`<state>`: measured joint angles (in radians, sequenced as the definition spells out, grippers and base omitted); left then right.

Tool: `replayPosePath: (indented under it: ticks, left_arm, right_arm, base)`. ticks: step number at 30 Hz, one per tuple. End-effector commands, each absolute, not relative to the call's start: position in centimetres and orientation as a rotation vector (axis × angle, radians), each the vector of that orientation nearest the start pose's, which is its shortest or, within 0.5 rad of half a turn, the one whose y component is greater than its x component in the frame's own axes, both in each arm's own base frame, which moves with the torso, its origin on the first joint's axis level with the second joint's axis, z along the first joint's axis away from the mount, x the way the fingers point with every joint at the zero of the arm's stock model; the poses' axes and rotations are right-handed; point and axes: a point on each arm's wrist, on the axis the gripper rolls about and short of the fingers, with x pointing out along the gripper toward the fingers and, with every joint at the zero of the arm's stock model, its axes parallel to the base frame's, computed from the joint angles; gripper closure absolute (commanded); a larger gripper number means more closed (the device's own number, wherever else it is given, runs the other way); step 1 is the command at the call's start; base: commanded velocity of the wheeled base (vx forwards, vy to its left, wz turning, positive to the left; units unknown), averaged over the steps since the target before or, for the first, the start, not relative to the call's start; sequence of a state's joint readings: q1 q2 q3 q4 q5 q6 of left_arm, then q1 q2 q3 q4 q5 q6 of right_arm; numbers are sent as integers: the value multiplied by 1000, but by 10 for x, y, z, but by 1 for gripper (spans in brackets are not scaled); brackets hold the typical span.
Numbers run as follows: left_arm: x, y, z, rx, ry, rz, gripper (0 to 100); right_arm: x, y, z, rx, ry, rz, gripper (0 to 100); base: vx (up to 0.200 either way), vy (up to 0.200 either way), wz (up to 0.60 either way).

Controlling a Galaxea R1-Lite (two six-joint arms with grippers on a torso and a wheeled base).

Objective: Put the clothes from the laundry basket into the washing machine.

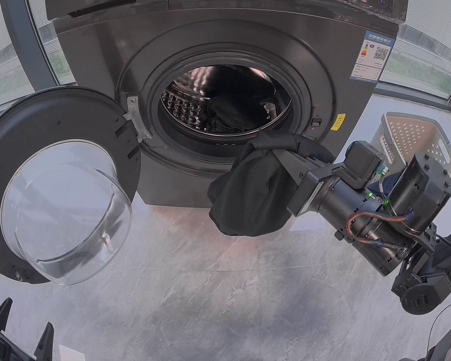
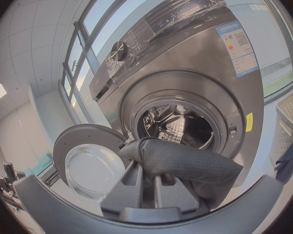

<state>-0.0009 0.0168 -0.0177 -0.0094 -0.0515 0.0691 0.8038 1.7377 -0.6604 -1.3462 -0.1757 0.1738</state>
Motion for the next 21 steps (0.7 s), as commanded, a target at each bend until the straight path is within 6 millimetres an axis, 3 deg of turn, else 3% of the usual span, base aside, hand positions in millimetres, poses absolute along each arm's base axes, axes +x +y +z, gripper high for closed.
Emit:
replayPosePath:
  ticks: [1,4,6,7,9,10,11,16,18,21]
  left_arm:
    - [-22,-1,77,68,-8,-53,0]
    - [-22,-1,77,66,-8,-53,0]
    - [-26,-1,93,27,-94,-40,0]
    - [-36,-2,132,-38,-244,-42,0]
    - [-37,-2,172,-109,-305,-68,0]
    - [-37,-2,172,-109,-305,-68,0]
    - [-24,-3,177,-115,-223,-156,0]
    - [20,-10,149,-112,118,-464,0]
    - [28,-11,149,-112,157,-501,0]
    - [55,-18,152,-100,227,-637,0]
  right_arm:
    - [219,219,198,296,-190,640,100]
    - [218,220,198,298,-192,641,100]
    - [217,220,197,297,-189,644,100]
    - [217,220,195,293,-182,644,100]
    - [218,220,196,294,-185,642,100]
    - [218,220,196,294,-185,642,100]
    - [222,223,198,299,-195,645,100]
    - [238,239,194,301,-204,646,100]
    - [240,241,194,301,-206,647,100]
    - [244,244,197,309,-221,650,100]
  base:
    - [0,0,0]
    - [0,0,0]
    - [0,0,0]
    - [0,0,0]
    - [0,0,0]
    - [0,0,0]
    - [0,0,0]
    - [0,0,0]
    - [0,0,0]
    - [0,0,0]
